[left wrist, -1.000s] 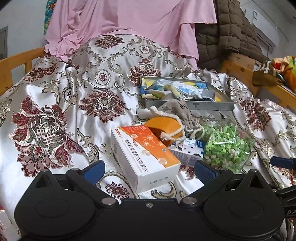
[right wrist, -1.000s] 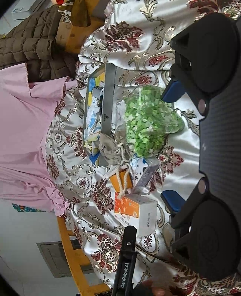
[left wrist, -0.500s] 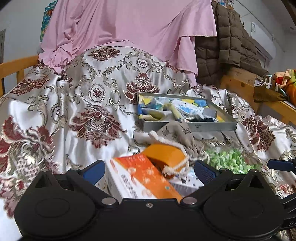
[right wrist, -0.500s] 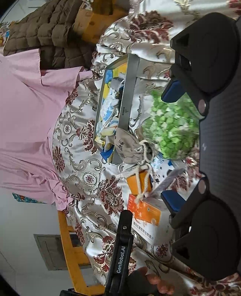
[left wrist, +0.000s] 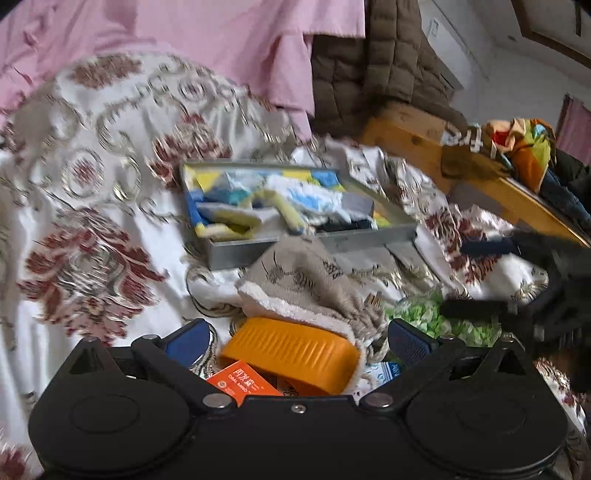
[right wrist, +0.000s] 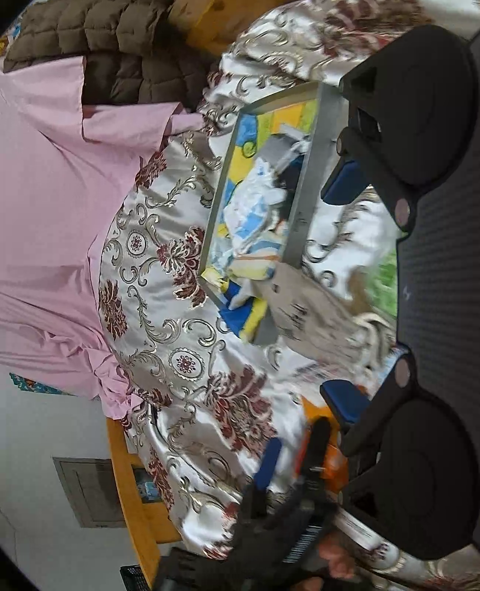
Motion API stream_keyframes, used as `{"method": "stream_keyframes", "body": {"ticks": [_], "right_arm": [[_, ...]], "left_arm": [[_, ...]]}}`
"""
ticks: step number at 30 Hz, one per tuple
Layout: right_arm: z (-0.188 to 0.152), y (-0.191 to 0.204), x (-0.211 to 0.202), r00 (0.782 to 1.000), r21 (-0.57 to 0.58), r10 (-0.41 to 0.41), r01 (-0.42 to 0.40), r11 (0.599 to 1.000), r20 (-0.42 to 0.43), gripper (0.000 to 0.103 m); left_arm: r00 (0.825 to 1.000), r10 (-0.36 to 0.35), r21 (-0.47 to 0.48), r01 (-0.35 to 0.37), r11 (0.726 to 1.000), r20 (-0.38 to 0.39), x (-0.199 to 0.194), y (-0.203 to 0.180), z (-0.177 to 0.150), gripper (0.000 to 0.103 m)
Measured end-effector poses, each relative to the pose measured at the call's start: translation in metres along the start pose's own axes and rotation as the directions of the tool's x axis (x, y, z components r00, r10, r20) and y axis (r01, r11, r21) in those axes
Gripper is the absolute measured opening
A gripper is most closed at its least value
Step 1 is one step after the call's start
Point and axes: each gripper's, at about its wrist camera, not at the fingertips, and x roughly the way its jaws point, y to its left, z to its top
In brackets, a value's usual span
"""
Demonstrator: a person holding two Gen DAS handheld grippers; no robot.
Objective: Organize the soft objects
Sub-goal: 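Grasp the white cloth strip with the left tool while the right tool grasps the beige pouch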
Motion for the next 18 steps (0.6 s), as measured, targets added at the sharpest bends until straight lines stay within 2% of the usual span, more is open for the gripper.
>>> {"method": "stream_keyframes", "body": {"ticks": [4,8,12,14,16,18], "right_arm": [[0.021,-0.011,0.031,0.998,0.016,0.044,-0.043,0.999,-0.040,0.103],[0.034,-0.016,0.061,0.991,0.042,0.100,-0.096,0.994,-0.085,0.099],[0.039,-0.016,0.088,0.981,0.038,0.127,-0.123,0.992,-0.144,0.093],[0.038,-0.014,0.095,0.976,0.040,0.139,-0.135,0.990,-0.169,0.090],[0.037,-0.013,0.100,0.969,0.043,0.154,-0.148,0.988,-0.192,0.087],[0.034,-0.010,0.106,0.964,0.041,0.156,-0.151,0.988,-0.216,0.084]], "left_arm": [[0.996,-0.056,-0.027,0.054,0.998,-0.063,0.017,0.011,0.002,0.102],[0.990,-0.125,-0.156,0.114,0.981,-0.064,0.030,0.028,0.006,0.102],[0.986,-0.163,-0.365,0.137,0.921,-0.044,0.041,0.052,0.009,0.102],[0.984,-0.171,-0.435,0.137,0.890,-0.039,0.048,0.061,0.011,0.100],[0.985,-0.163,-0.474,0.120,0.872,-0.049,0.055,0.065,0.014,0.095],[0.986,-0.159,-0.487,0.113,0.866,-0.054,0.058,0.067,0.016,0.090]]}}
